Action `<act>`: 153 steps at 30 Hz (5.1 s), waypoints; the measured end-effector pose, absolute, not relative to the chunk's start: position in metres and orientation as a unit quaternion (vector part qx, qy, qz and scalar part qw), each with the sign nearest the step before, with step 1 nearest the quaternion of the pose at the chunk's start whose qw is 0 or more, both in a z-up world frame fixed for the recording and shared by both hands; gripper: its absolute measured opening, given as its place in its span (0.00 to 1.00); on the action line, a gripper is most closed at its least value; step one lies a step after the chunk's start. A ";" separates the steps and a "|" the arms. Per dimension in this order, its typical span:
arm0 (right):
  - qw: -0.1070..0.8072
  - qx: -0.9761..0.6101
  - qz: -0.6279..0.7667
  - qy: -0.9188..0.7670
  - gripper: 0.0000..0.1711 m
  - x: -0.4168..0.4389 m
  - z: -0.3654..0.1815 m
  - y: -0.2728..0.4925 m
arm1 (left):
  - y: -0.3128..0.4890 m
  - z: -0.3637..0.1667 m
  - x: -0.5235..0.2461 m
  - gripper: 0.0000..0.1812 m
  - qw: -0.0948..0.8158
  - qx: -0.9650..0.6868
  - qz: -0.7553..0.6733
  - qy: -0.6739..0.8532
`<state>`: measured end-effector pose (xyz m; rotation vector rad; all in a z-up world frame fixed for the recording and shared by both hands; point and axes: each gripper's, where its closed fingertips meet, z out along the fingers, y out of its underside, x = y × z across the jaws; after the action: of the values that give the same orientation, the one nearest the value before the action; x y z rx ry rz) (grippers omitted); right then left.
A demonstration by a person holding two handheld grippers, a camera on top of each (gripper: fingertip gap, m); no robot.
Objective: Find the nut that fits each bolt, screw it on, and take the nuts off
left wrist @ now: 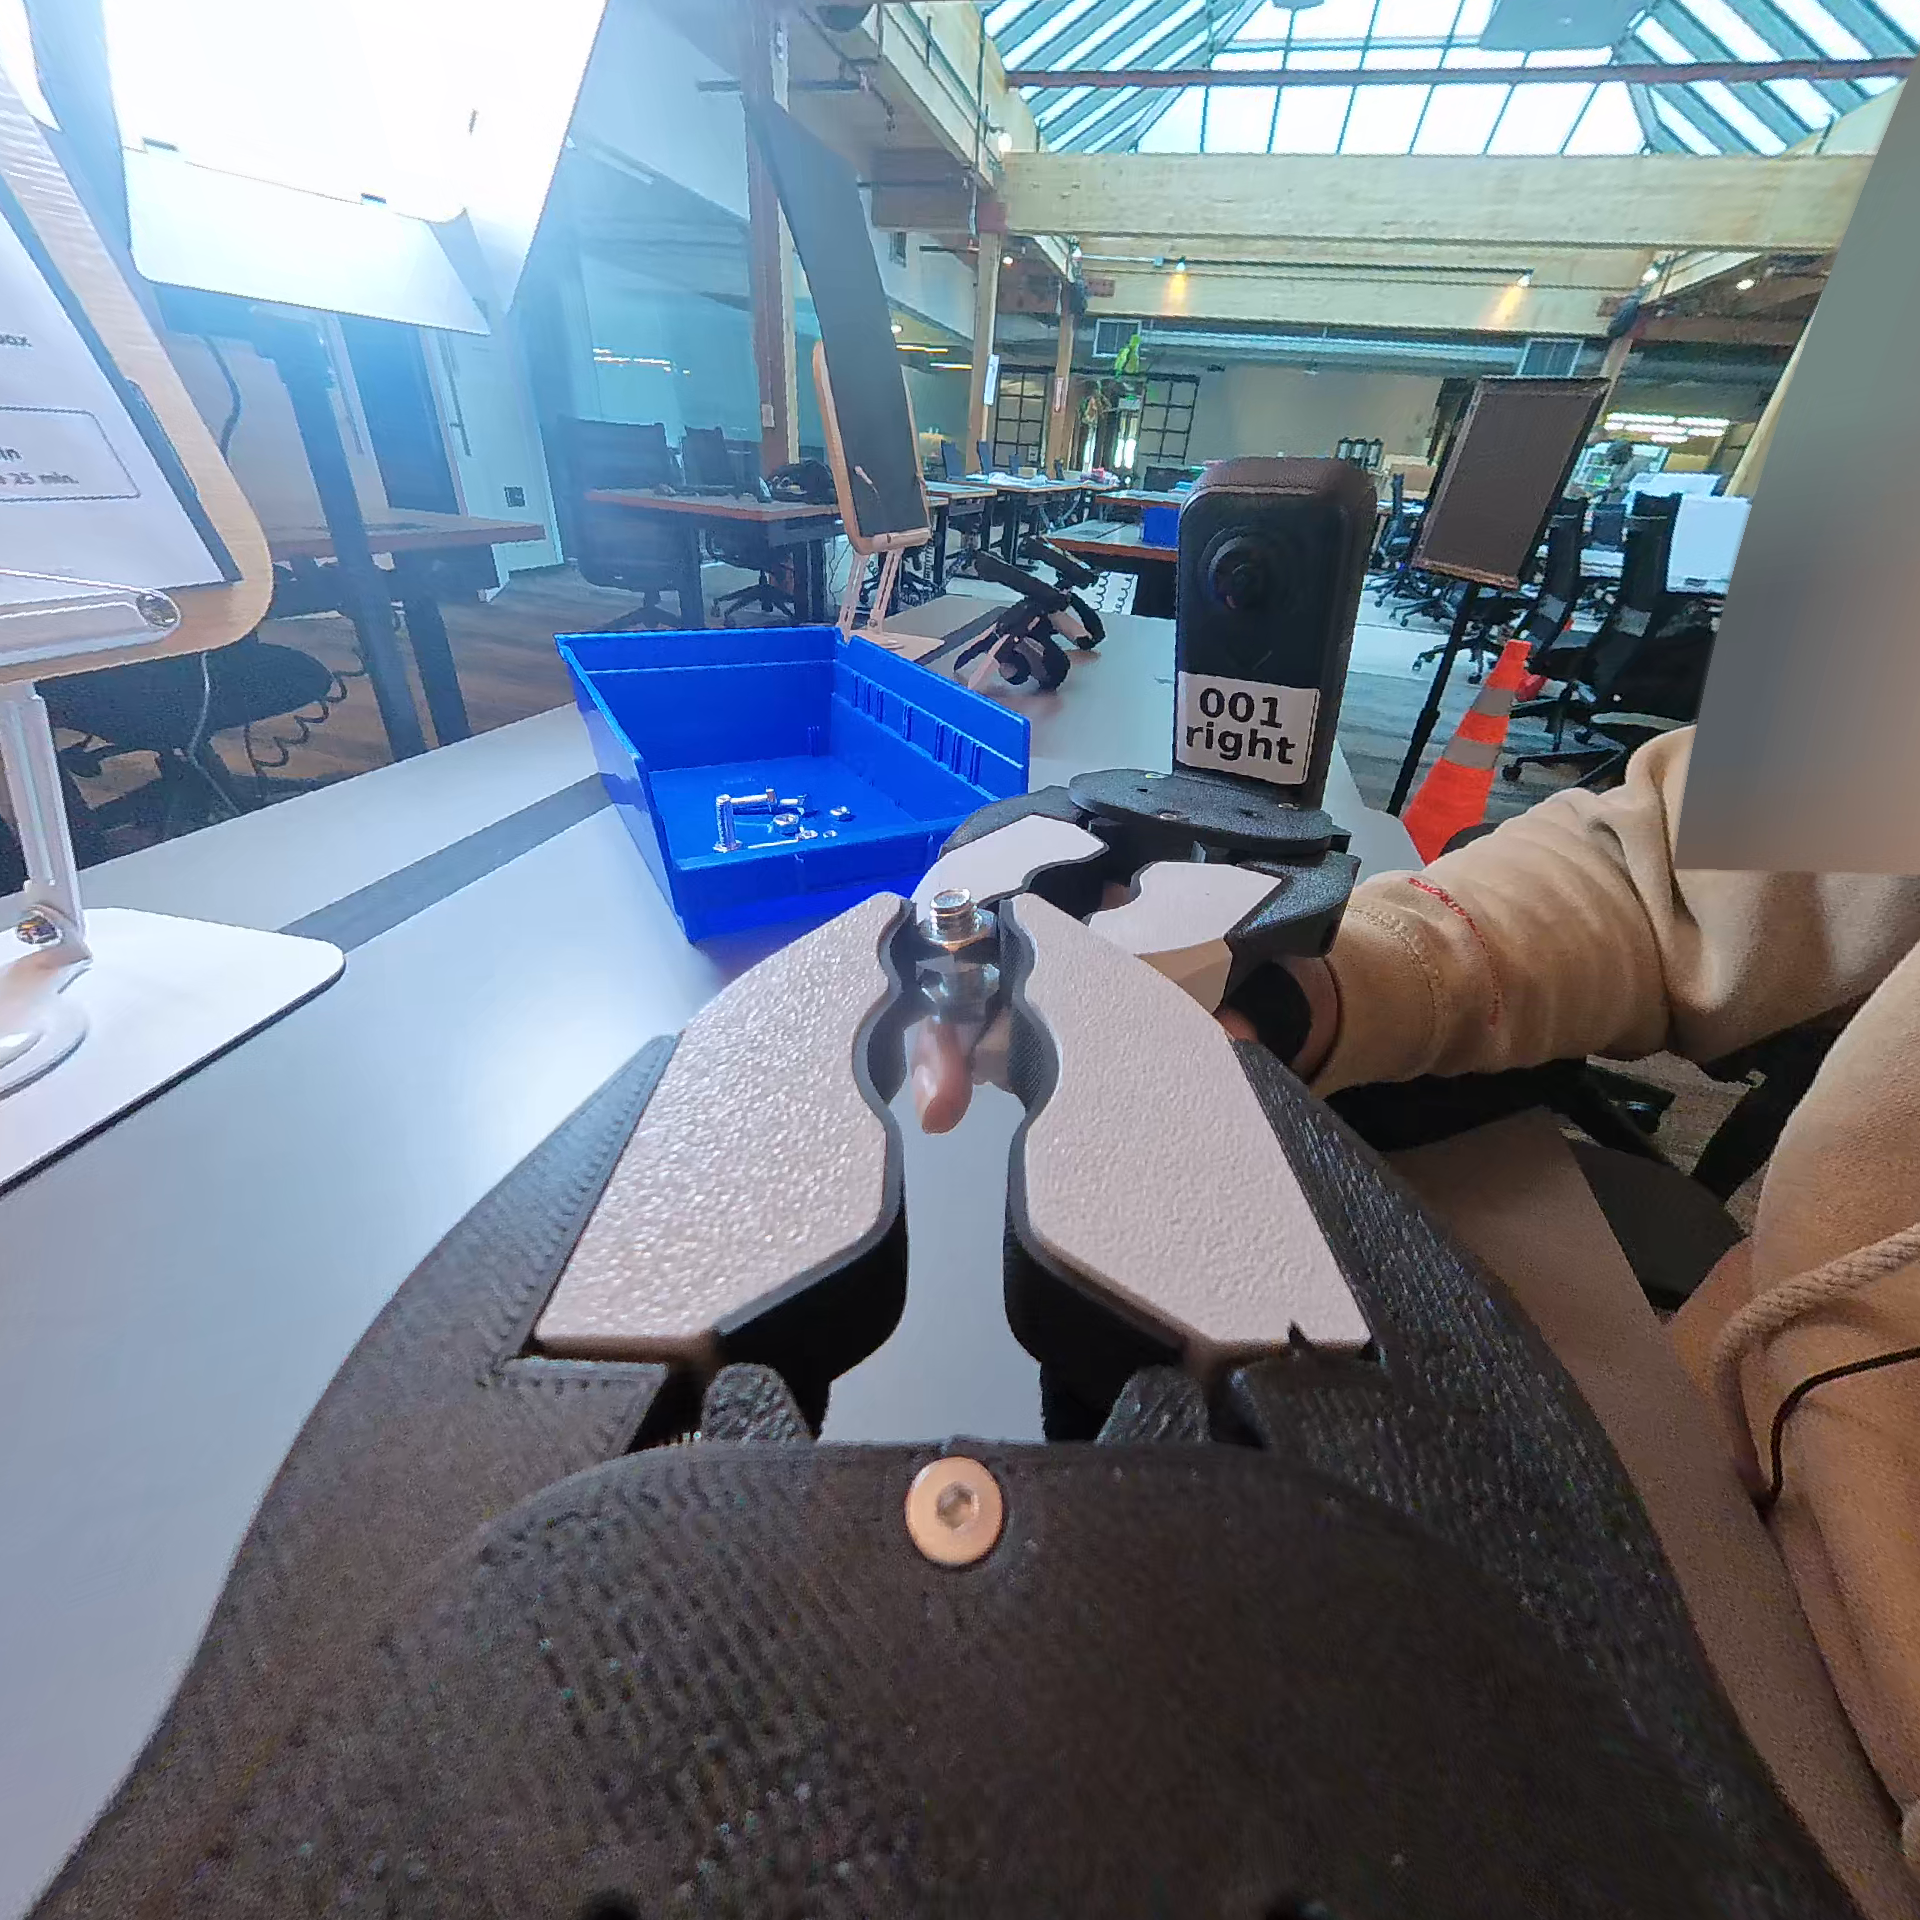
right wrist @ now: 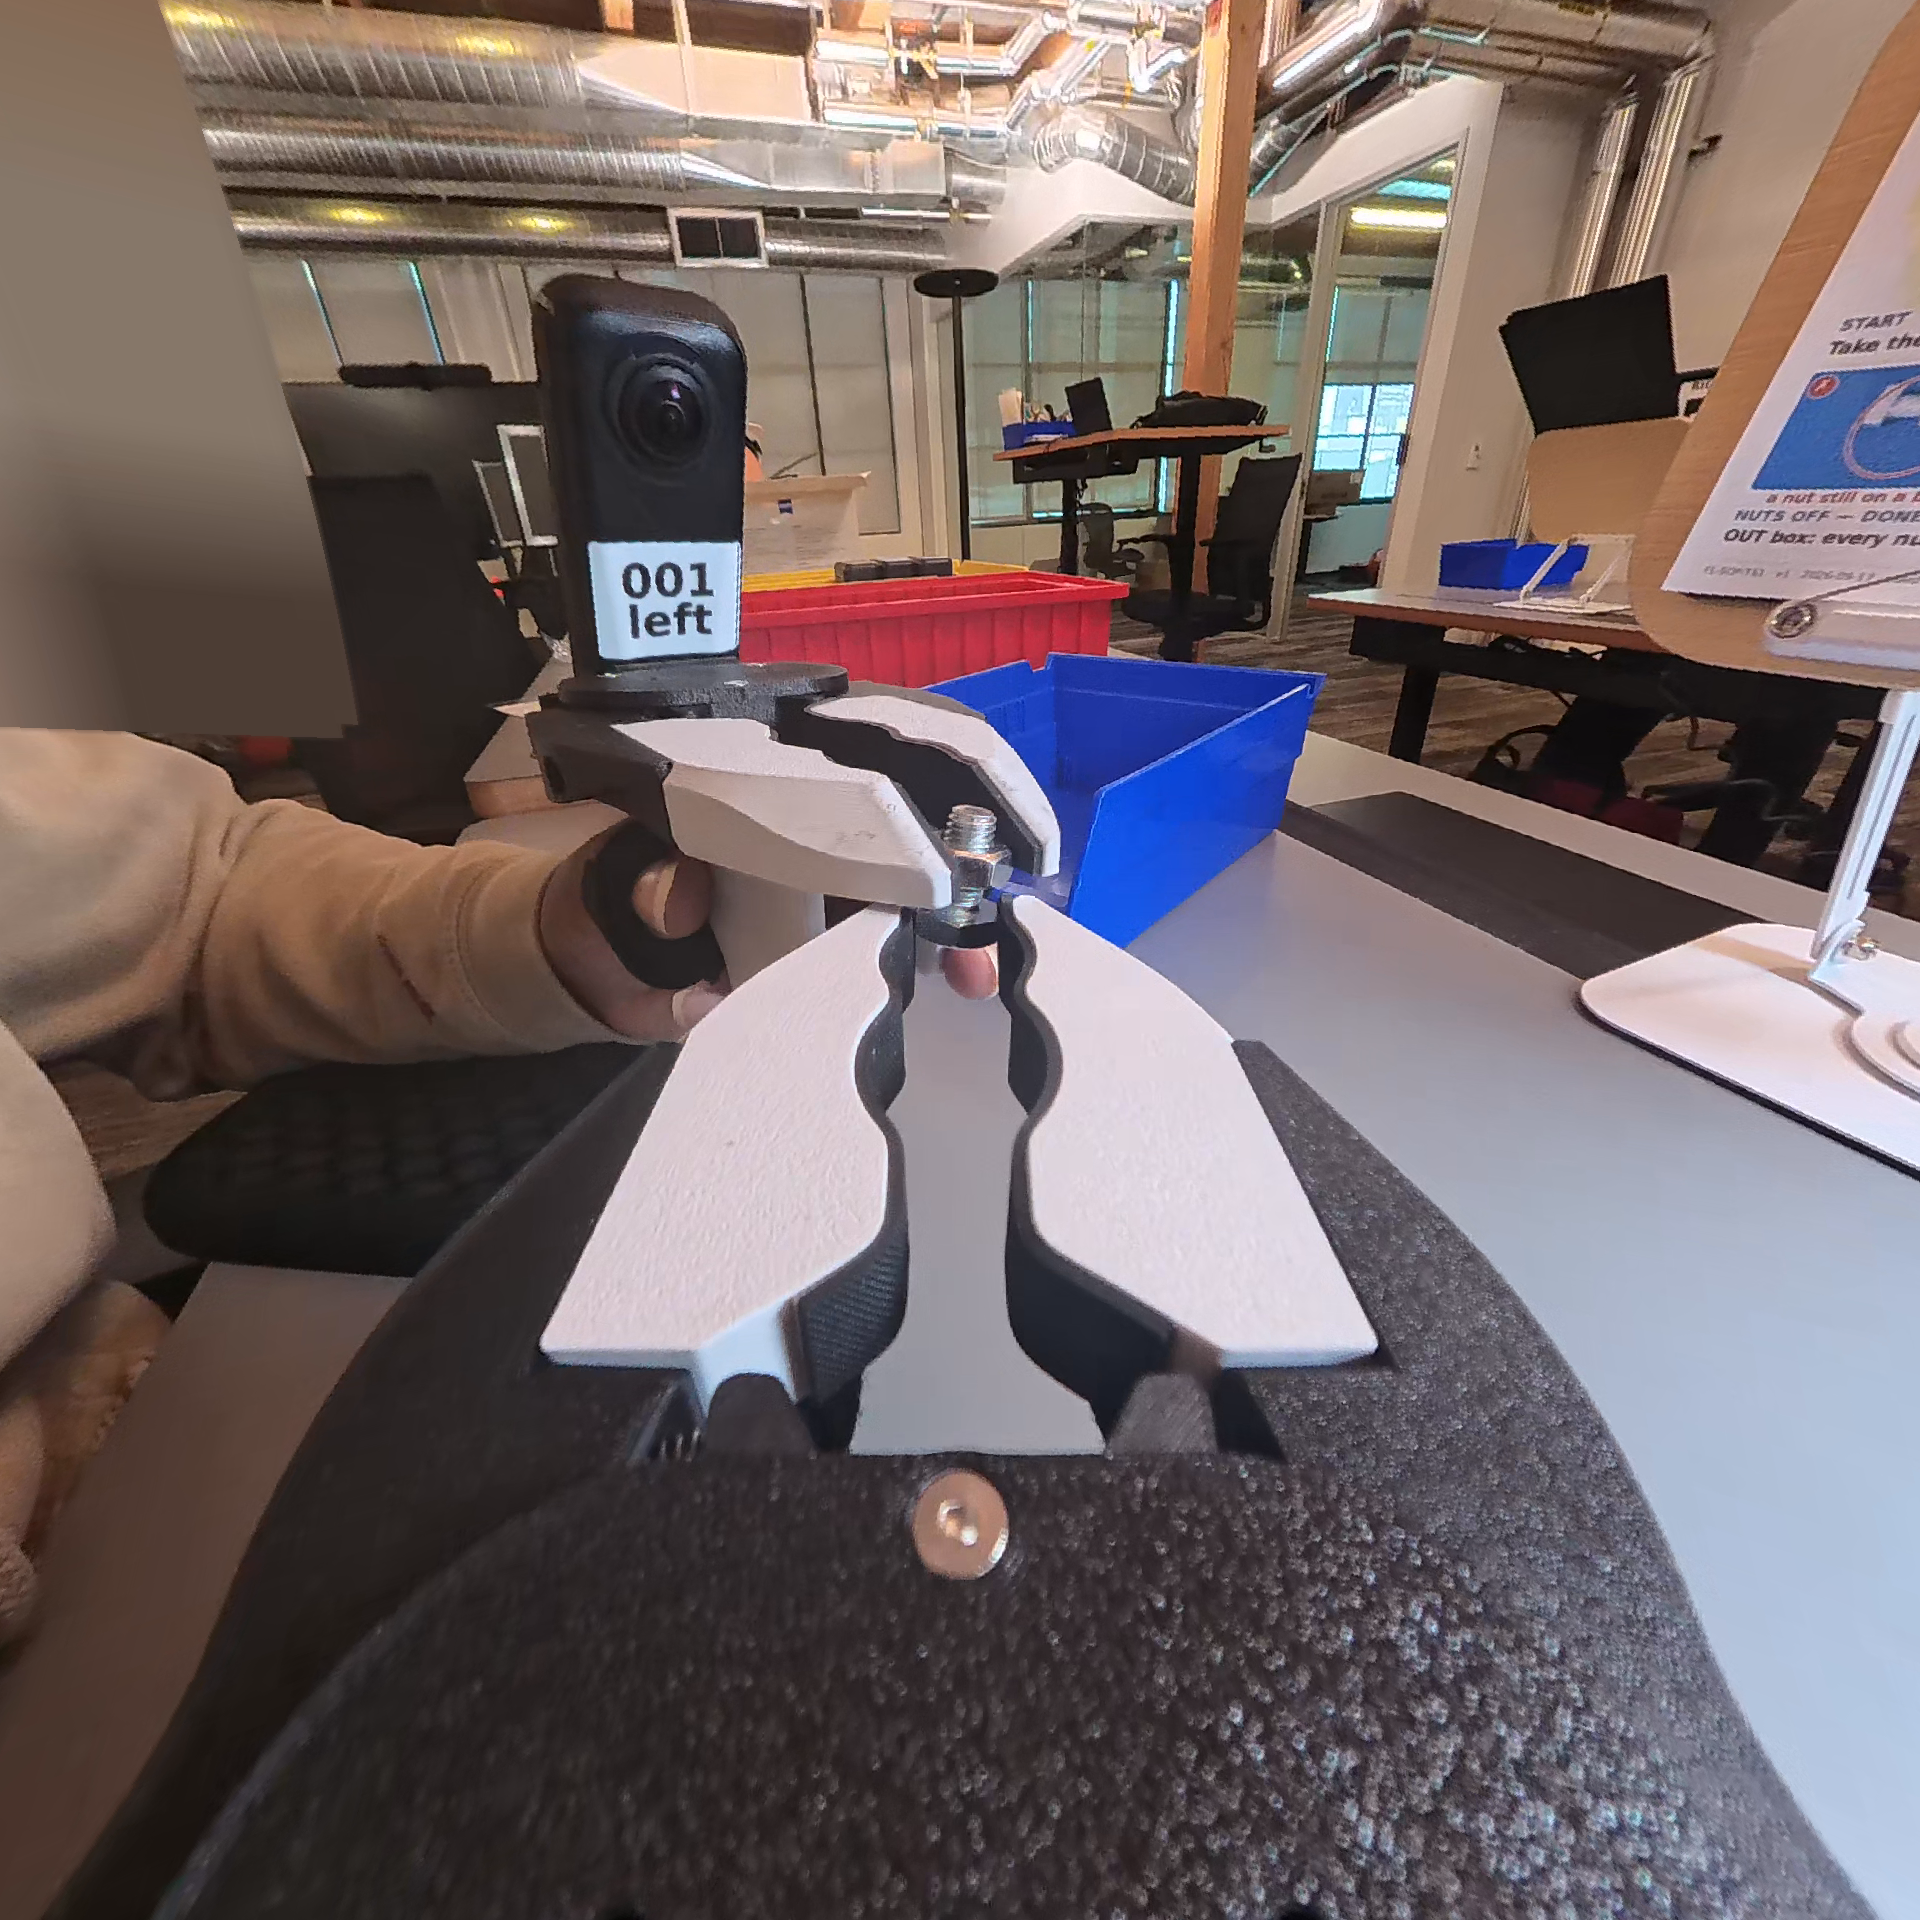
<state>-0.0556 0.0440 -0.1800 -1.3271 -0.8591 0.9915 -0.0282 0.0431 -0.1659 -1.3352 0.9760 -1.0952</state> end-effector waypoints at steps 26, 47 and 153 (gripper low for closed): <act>0.587 -0.598 0.393 -0.378 0.11 -0.057 -0.188 0.049 | 0.049 -0.162 -0.035 0.08 0.524 -0.554 -0.537 0.362; 0.594 -0.601 0.401 -0.353 0.09 -0.055 -0.182 0.052 | 0.046 -0.165 -0.028 0.08 0.549 -0.554 -0.499 0.378; 0.578 -0.572 0.435 -0.387 0.09 -0.062 -0.189 0.041 | 0.039 -0.162 -0.036 0.15 0.540 -0.538 -0.495 0.418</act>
<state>-0.0620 0.0412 -0.1894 -1.3390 -0.9064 1.0171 -0.0357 0.0394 -0.1619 -1.2792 0.9942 -1.1759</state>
